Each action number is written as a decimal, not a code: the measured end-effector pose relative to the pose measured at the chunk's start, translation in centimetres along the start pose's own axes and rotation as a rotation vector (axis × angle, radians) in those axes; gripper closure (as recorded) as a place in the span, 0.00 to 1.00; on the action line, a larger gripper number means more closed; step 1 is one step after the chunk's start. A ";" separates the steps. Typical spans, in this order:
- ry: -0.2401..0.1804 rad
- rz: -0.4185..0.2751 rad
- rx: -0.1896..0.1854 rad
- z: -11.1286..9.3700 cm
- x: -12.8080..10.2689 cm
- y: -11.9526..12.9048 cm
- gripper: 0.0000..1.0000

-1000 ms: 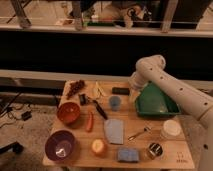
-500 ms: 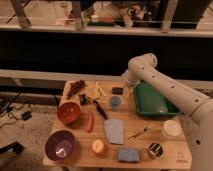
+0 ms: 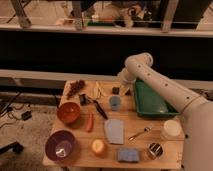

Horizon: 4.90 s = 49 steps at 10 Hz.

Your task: Wipe purple bowl with eraser

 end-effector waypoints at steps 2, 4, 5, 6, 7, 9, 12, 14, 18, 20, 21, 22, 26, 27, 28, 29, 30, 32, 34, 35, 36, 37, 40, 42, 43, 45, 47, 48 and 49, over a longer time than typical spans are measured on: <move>-0.010 0.004 -0.006 1.0 0.0 -0.7 0.20; -0.016 0.008 -0.004 1.7 0.0 -1.4 0.20; -0.017 0.007 -0.001 2.1 -0.1 -1.8 0.20; -0.017 0.009 0.007 2.5 -0.1 -2.4 0.20; -0.011 0.012 0.015 3.0 0.3 -2.9 0.20; 0.007 0.021 0.026 4.2 1.1 -3.6 0.20; 0.027 0.038 0.033 5.5 2.3 -3.8 0.20; 0.041 0.047 0.045 6.2 3.1 -4.1 0.20; 0.070 0.057 0.071 7.2 4.5 -4.7 0.20; 0.081 0.061 0.069 7.8 5.0 -4.8 0.20; 0.083 0.060 0.062 8.1 5.1 -4.8 0.20; 0.084 0.060 0.053 8.3 5.3 -4.8 0.20; 0.078 0.074 0.005 9.2 5.7 -4.4 0.20; 0.076 0.079 -0.006 9.5 6.0 -4.3 0.20; 0.073 0.084 -0.019 9.8 6.1 -4.1 0.20; 0.070 0.091 -0.031 10.2 6.4 -4.0 0.20; 0.066 0.097 -0.039 10.4 6.6 -4.0 0.20; 0.063 0.108 -0.048 10.8 7.1 -4.0 0.20; 0.062 0.120 -0.054 11.2 7.4 -4.1 0.20; 0.063 0.124 -0.058 11.3 7.5 -4.2 0.20; 0.063 0.127 -0.063 11.5 7.6 -4.2 0.20; 0.065 0.129 -0.070 11.7 7.7 -4.1 0.20; 0.065 0.132 -0.090 12.2 7.8 -3.9 0.20; 0.061 0.133 -0.100 12.3 7.9 -3.6 0.20; 0.059 0.133 -0.106 12.3 8.0 -3.6 0.20; 0.054 0.134 -0.118 12.5 8.0 -3.4 0.20; 0.049 0.136 -0.137 12.7 8.2 -3.3 0.20; 0.046 0.138 -0.149 12.9 8.2 -3.2 0.20; 0.045 0.137 -0.158 13.1 8.2 -3.2 0.20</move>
